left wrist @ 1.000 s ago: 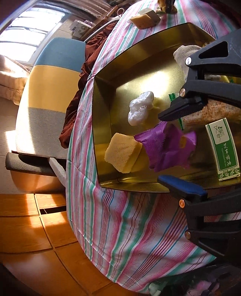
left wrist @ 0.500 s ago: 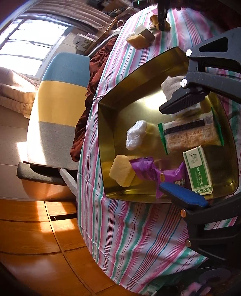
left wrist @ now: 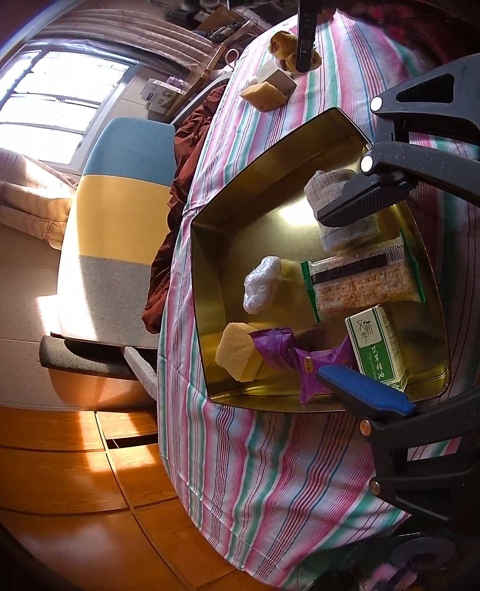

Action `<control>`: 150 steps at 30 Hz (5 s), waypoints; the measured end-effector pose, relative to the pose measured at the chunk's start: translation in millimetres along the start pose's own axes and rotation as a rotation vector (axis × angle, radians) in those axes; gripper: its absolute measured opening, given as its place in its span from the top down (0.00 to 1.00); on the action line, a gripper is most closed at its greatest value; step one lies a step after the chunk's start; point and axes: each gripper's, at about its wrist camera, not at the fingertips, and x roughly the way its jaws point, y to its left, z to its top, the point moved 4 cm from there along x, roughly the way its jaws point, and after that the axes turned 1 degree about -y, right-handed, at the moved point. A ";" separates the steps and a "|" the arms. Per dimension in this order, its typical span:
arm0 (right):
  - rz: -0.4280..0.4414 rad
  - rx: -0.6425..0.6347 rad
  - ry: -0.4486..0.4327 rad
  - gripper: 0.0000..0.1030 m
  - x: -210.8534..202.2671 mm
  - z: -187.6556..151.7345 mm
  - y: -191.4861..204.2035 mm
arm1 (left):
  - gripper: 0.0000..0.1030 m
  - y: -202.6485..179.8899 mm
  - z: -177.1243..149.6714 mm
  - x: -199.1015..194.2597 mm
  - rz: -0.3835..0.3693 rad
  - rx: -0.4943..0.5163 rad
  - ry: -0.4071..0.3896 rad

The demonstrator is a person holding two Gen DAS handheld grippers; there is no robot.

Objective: Organize objects
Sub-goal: 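Carry yellow knit sock into gold tray and open right tool, then move both tools back toward white paper box and cracker packet, then grasp white paper box with left tool while right tool reaches toward cracker packet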

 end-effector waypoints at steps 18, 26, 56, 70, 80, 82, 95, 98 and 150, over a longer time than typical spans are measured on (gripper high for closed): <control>0.108 -0.330 0.124 0.55 112.2 39.0 197.3 | 0.22 42.6 -9.0 -17.1 0.066 -0.071 -0.036; 0.128 -0.334 0.137 0.39 117.1 32.0 202.6 | 0.20 54.6 -13.8 -16.3 0.097 -0.089 -0.029; -0.091 0.057 -0.097 0.20 7.6 36.5 -13.1 | 0.05 -22.6 -3.8 -13.6 -0.024 0.070 -0.002; -0.285 0.869 -0.205 0.19 -37.6 -40.9 -266.4 | 0.00 -121.5 11.7 1.3 -0.148 0.275 0.028; -0.191 0.936 -0.193 0.19 -33.9 -48.8 -267.7 | 0.00 -217.2 16.5 19.4 -0.279 0.452 0.043; -0.174 0.939 -0.183 0.19 -30.9 -49.0 -265.9 | 0.00 -231.6 19.7 25.6 -0.295 0.464 0.052; -0.116 1.004 -0.250 0.19 -42.2 -52.1 -271.6 | 0.00 -331.2 43.8 56.0 -0.404 0.624 0.031; -0.101 1.035 -0.270 0.19 -45.2 -55.5 -275.5 | 0.00 -360.4 45.7 64.6 -0.460 0.680 0.034; -0.213 1.009 -0.044 0.19 -2.0 -63.5 -279.3 | 0.51 -323.2 -53.1 108.5 -0.415 0.510 0.209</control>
